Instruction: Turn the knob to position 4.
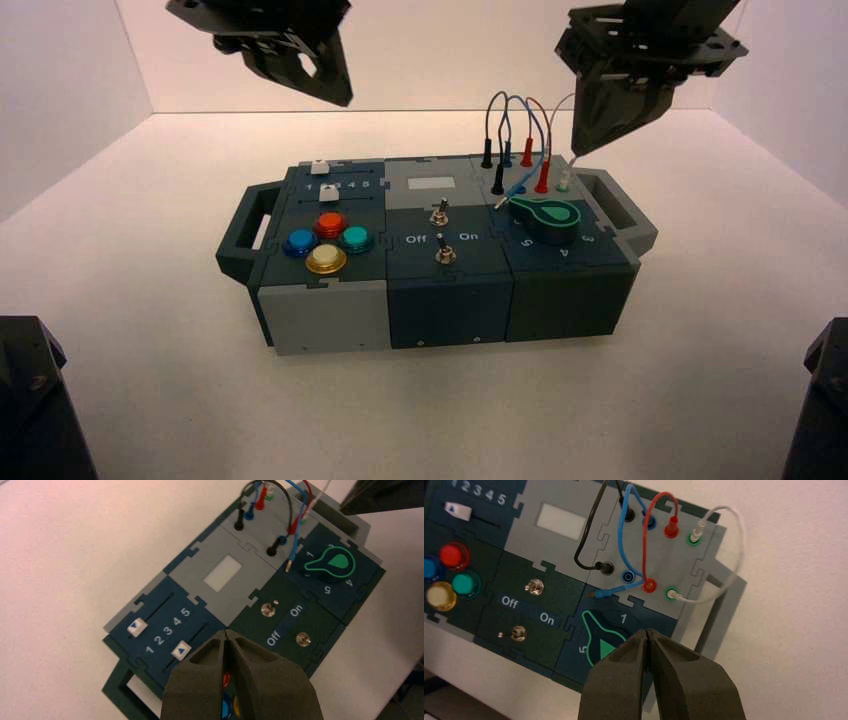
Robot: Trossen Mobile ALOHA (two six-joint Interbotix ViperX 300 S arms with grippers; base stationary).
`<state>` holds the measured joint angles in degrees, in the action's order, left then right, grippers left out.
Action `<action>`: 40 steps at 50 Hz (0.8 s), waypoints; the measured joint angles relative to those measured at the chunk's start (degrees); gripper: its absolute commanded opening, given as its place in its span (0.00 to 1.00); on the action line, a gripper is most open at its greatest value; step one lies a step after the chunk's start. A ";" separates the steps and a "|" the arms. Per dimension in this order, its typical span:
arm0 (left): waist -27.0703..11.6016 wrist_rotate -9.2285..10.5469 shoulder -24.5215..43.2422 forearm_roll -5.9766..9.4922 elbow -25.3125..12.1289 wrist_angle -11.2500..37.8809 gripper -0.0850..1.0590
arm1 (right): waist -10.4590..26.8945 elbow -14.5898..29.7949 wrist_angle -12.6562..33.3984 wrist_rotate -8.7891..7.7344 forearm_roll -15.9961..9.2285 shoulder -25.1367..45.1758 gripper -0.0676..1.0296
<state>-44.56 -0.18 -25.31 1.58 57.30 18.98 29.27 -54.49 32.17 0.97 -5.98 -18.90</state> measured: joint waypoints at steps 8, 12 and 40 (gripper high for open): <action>-1.67 -0.09 2.11 -0.09 -0.88 0.00 0.05 | 0.00 0.09 0.62 -0.09 0.70 -1.23 0.04; -2.46 -0.18 2.99 0.00 -1.41 0.00 0.05 | -0.09 0.09 0.97 -0.18 0.88 -2.20 0.04; -7.73 -0.35 18.19 0.00 -14.50 -0.26 0.05 | -0.09 -1.32 10.72 -1.41 2.11 -10.46 0.04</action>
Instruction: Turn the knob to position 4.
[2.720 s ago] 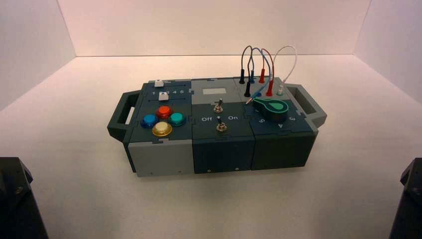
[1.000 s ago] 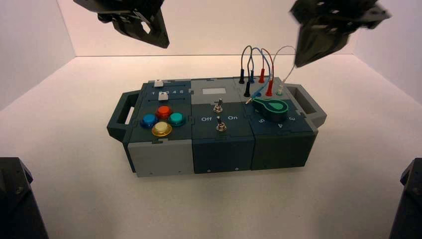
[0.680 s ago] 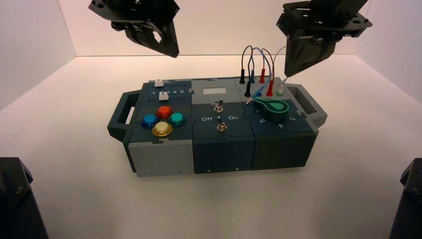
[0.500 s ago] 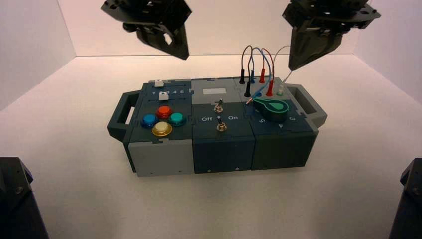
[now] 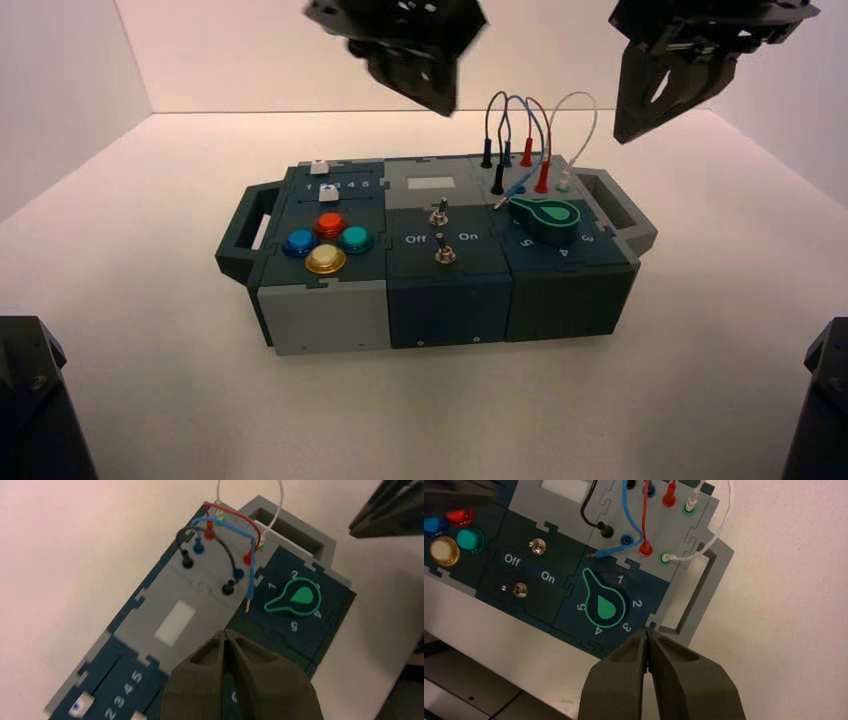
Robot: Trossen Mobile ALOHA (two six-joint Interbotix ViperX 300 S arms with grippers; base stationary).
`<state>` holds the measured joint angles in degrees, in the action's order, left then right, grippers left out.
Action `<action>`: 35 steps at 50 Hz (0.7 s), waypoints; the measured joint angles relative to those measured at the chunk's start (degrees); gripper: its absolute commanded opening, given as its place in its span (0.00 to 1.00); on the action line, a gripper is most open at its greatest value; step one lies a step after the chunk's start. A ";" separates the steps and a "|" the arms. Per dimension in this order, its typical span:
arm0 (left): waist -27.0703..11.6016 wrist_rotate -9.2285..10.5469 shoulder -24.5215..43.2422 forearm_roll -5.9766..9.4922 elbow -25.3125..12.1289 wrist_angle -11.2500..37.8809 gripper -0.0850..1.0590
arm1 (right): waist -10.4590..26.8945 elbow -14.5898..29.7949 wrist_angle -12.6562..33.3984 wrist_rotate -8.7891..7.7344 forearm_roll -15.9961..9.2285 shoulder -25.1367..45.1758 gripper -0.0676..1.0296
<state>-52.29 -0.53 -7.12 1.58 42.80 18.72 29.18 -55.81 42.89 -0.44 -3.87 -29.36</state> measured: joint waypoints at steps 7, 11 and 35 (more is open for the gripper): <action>-0.88 0.00 4.48 0.00 -2.46 0.09 0.05 | 0.00 0.00 0.18 -0.09 0.18 -0.09 0.04; -1.32 0.09 6.33 0.00 -3.60 0.09 0.05 | -0.09 0.00 0.18 0.00 0.18 -0.18 0.04; -1.85 -0.26 10.99 0.00 -6.86 0.18 0.05 | -0.26 -0.26 0.00 -0.09 0.53 -1.93 0.04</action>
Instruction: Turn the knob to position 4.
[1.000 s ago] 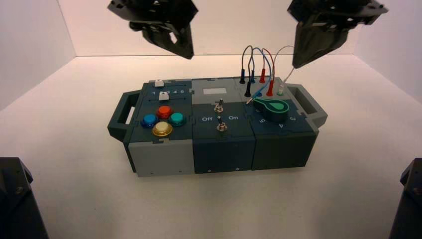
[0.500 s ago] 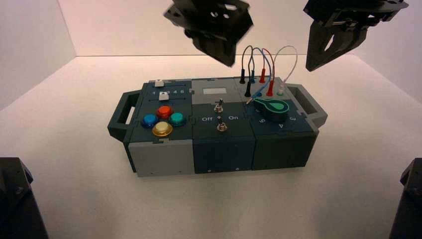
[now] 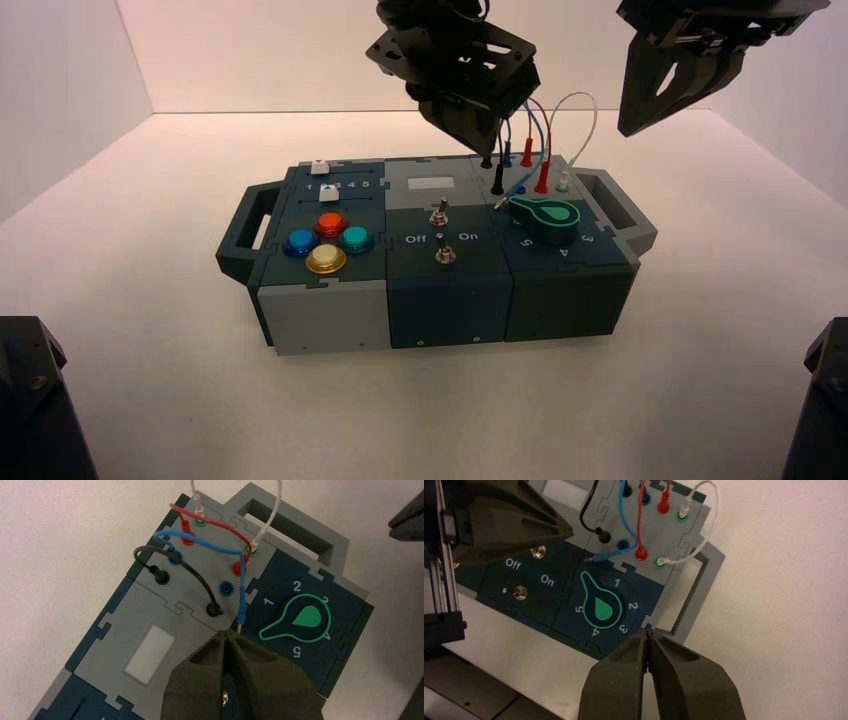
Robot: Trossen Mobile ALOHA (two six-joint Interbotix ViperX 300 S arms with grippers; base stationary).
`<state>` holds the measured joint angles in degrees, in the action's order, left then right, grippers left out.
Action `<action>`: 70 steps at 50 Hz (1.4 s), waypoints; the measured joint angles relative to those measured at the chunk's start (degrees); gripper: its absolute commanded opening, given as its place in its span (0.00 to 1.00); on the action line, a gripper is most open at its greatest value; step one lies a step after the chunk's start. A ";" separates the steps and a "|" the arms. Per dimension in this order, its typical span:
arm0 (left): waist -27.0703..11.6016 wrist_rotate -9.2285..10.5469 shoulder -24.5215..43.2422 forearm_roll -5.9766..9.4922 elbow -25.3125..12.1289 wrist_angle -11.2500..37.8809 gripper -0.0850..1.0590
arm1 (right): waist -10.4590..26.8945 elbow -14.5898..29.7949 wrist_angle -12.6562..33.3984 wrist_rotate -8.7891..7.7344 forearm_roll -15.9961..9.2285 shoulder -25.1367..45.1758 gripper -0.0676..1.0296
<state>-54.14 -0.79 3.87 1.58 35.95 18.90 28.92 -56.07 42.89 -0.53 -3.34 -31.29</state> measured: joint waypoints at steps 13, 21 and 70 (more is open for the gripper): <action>-4.22 0.09 4.22 0.00 -2.72 1.93 0.05 | -3.34 -0.18 1.05 0.00 0.44 -1.93 0.04; -4.48 -0.09 5.80 0.00 -4.57 3.43 0.05 | -3.34 -0.18 1.14 0.00 0.44 -2.90 0.04; -2.99 -3.34 8.53 -0.53 -6.68 4.31 0.05 | -3.34 -1.05 -0.79 0.00 0.44 -8.35 0.04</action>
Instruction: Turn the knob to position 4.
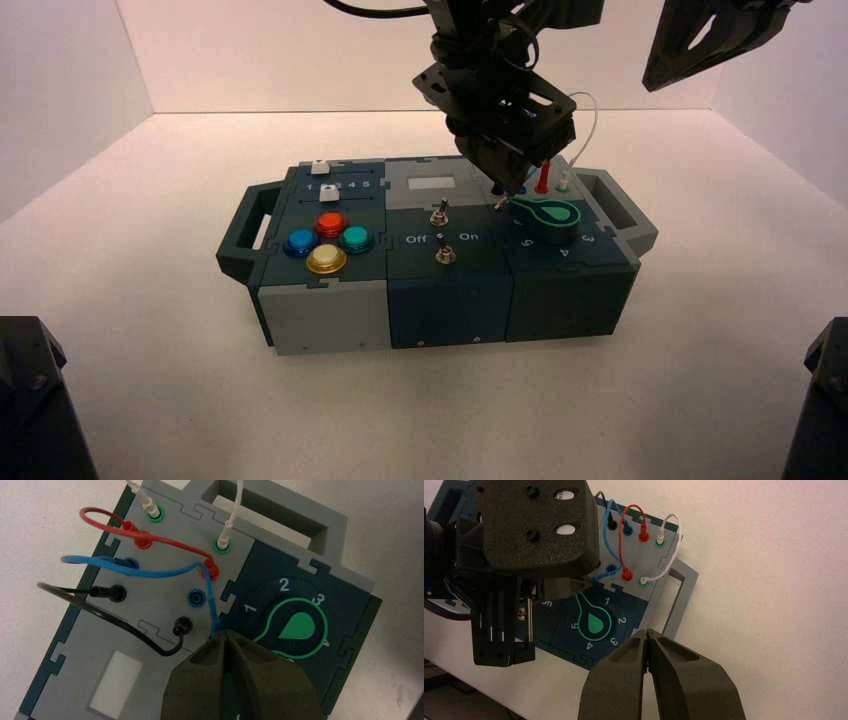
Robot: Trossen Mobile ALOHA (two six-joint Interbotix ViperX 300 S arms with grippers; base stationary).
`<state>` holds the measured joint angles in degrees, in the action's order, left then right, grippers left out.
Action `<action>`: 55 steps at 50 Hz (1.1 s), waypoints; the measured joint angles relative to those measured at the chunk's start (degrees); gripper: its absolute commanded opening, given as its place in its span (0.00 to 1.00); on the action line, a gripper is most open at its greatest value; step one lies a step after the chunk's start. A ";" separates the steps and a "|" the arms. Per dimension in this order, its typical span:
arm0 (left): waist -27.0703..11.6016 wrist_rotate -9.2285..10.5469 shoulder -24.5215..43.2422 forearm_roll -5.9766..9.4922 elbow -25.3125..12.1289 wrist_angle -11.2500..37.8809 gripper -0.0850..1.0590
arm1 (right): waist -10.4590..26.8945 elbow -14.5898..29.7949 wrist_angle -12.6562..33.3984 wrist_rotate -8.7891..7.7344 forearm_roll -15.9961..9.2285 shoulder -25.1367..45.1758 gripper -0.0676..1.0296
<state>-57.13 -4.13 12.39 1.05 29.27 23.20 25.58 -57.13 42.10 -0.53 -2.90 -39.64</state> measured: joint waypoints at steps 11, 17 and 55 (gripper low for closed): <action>-0.09 -0.88 0.18 0.00 0.00 0.62 0.05 | -0.09 0.00 -0.26 0.00 -0.09 0.00 0.04; -0.09 -1.93 0.79 0.00 -0.09 0.97 0.05 | 0.00 0.00 -0.35 0.00 0.00 0.00 0.04; -1.14 -3.87 1.93 -0.09 -1.05 2.72 0.05 | -0.09 0.00 -0.88 -0.09 0.18 0.00 0.04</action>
<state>-58.27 -8.00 14.33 0.97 28.21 25.93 25.49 -57.13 41.22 -0.62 -2.72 -39.64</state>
